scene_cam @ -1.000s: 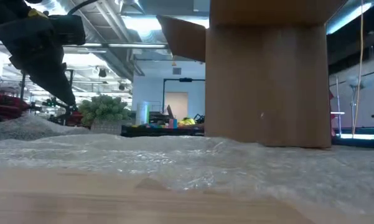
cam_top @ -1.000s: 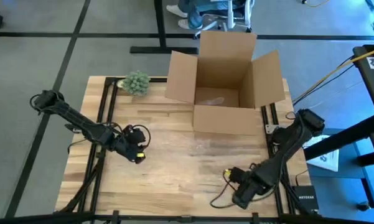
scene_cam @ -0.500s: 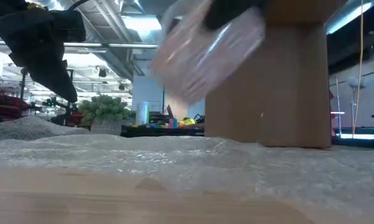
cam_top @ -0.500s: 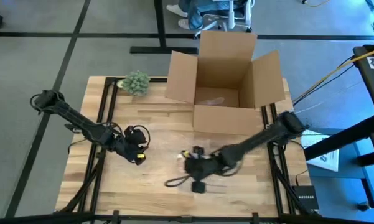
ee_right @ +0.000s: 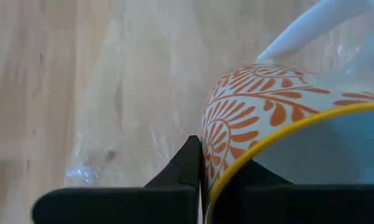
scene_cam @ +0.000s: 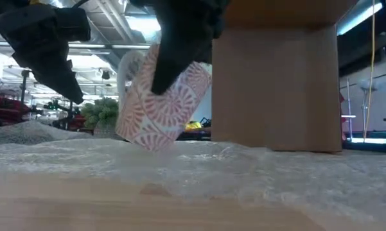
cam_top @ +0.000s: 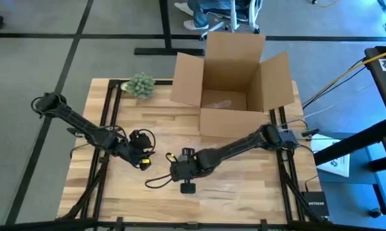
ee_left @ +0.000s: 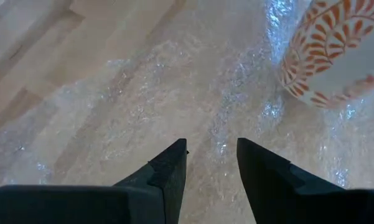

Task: Wrap mug
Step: Wrap the orange patterned mug with the bubble wrap

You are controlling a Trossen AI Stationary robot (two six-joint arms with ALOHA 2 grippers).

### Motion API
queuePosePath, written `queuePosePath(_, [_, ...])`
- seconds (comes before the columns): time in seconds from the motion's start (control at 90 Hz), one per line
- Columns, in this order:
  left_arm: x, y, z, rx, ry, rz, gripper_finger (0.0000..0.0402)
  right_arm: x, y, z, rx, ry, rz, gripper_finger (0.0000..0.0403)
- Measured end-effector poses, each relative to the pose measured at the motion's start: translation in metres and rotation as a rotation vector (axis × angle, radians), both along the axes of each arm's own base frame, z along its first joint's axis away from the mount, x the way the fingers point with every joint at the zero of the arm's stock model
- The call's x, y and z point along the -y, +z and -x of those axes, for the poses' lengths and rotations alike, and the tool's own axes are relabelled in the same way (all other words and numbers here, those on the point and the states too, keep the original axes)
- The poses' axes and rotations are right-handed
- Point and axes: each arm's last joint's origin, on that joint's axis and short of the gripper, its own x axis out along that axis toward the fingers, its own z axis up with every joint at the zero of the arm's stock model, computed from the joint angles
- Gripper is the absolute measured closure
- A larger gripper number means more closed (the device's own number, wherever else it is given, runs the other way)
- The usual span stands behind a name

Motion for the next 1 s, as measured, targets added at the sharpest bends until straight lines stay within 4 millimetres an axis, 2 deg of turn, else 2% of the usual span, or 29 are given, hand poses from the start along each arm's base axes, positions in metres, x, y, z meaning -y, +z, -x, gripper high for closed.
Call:
queuePosePath(0.122, [0.000,0.000,0.000,0.000,-0.001,-0.001,0.0276,-0.001,-0.007,-0.002,-0.007,-0.002,0.006,0.0370])
queuePosePath(0.356, [0.001,0.000,0.000,-0.001,-0.006,0.001,0.0276,-0.001,-0.004,-0.003,0.009,-0.006,0.005,0.0309])
queuePosePath(0.578, [0.001,0.000,0.000,-0.002,-0.009,0.004,0.0276,0.002,0.012,-0.001,0.043,0.020,-0.006,0.0243])
queuePosePath(0.711, [0.001,0.000,0.001,-0.005,-0.009,0.003,0.0276,0.007,0.043,0.016,0.030,0.004,-0.016,0.0224])
queuePosePath(0.8, [0.001,0.000,0.001,-0.006,-0.011,0.008,0.0276,0.005,0.056,0.034,-0.047,-0.001,-0.013,0.0221])
queuePosePath(0.9, [0.002,0.000,0.001,-0.013,-0.019,0.022,0.0276,-0.007,0.053,0.054,-0.169,0.001,0.028,0.0220])
queuePosePath(1.0, [0.002,-0.001,0.001,-0.024,-0.035,0.043,0.0276,-0.022,0.029,0.071,-0.270,0.009,0.067,0.0220])
